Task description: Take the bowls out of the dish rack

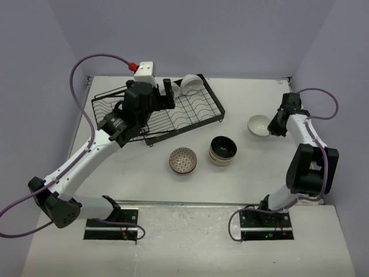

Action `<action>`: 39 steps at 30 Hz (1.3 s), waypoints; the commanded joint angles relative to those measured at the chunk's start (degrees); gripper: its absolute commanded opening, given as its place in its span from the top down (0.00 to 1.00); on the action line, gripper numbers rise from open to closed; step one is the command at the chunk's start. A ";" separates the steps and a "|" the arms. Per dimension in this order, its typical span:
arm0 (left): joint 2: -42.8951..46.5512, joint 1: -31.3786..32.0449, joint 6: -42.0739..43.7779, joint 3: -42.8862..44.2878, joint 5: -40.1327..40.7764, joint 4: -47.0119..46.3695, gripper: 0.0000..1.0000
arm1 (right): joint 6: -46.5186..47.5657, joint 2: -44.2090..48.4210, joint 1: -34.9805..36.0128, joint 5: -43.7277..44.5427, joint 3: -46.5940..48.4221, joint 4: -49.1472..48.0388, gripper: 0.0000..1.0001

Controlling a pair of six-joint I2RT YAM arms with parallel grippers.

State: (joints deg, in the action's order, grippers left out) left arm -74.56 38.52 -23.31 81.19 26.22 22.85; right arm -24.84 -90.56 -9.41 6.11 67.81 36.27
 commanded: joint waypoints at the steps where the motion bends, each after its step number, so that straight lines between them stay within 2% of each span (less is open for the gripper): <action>1: -0.41 -0.99 0.72 -1.82 1.64 1.84 0.00 | -2.84 -2.16 -2.36 -3.30 -1.01 -7.18 1.00; 8: -0.14 -3.72 0.81 -5.25 -2.04 -0.87 0.00 | -4.16 -1.72 -3.51 0.22 -4.70 -8.23 0.91; 11: -1.37 -4.51 0.46 -5.08 -4.86 -1.23 0.00 | -4.34 -1.37 -3.42 0.66 -6.02 -8.59 0.81; 13: -1.90 -4.60 0.28 -5.16 -5.30 -1.23 0.00 | -4.51 -0.67 -3.42 0.48 -6.37 -8.50 0.69; 14: -1.90 -4.60 0.28 -5.16 -5.47 -1.23 0.00 | -4.60 -0.23 -3.51 0.74 -6.55 -8.24 0.59; 19: -2.42 -4.60 1.95 -3.94 -6.52 -0.44 0.00 | -4.34 7.14 -3.51 -1.09 -5.06 -4.12 0.42; 21: -5.58 -4.60 3.18 -0.17 -7.40 2.79 0.00 | -4.43 13.02 -3.51 -1.36 -4.18 -2.97 0.37; 22: -7.16 -4.60 5.27 1.94 -8.10 4.81 0.00 | -4.43 15.13 -3.51 -1.36 -3.83 -2.18 0.31; 23: -11.09 -4.60 5.99 7.26 -7.85 9.97 0.00 | -4.17 19.07 -3.42 -1.28 -2.78 -1.56 0.30; 26: -18.04 -4.34 8.88 15.56 -1.54 15.98 0.00 | -3.90 24.63 -3.42 -2.49 -1.02 0.73 0.21; 28: -20.43 -4.25 15.18 20.49 3.11 17.32 0.00 | -3.90 30.86 -3.25 -5.74 -3.11 -1.10 0.02; 31: -27.09 -5.29 24.41 23.83 7.87 13.80 0.00 | -3.11 37.45 -3.07 -13.83 -8.02 -5.49 0.01; 33: -32.28 -6.26 27.25 32.51 9.46 16.24 0.00 | -2.76 38.35 -3.07 -15.33 -8.66 -5.34 0.01; 35: -38.60 -6.53 35.06 36.31 11.22 14.69 0.00 | -2.49 38.44 -3.07 -16.91 -8.66 -4.89 0.01; 37: -42.57 -6.53 43.73 35.97 12.10 9.60 0.00 | -2.67 38.62 -3.07 -21.47 -9.45 -6.38 0.01; 39: -44.17 -6.71 48.34 33.26 13.50 2.69 0.00 | -2.58 38.36 -3.07 -23.85 -9.72 -7.09 0.01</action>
State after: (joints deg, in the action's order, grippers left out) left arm -115.50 32.29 10.81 115.22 35.46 32.45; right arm -28.40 -51.20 -12.64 -10.66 59.16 31.31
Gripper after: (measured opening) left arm 0.997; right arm 0.987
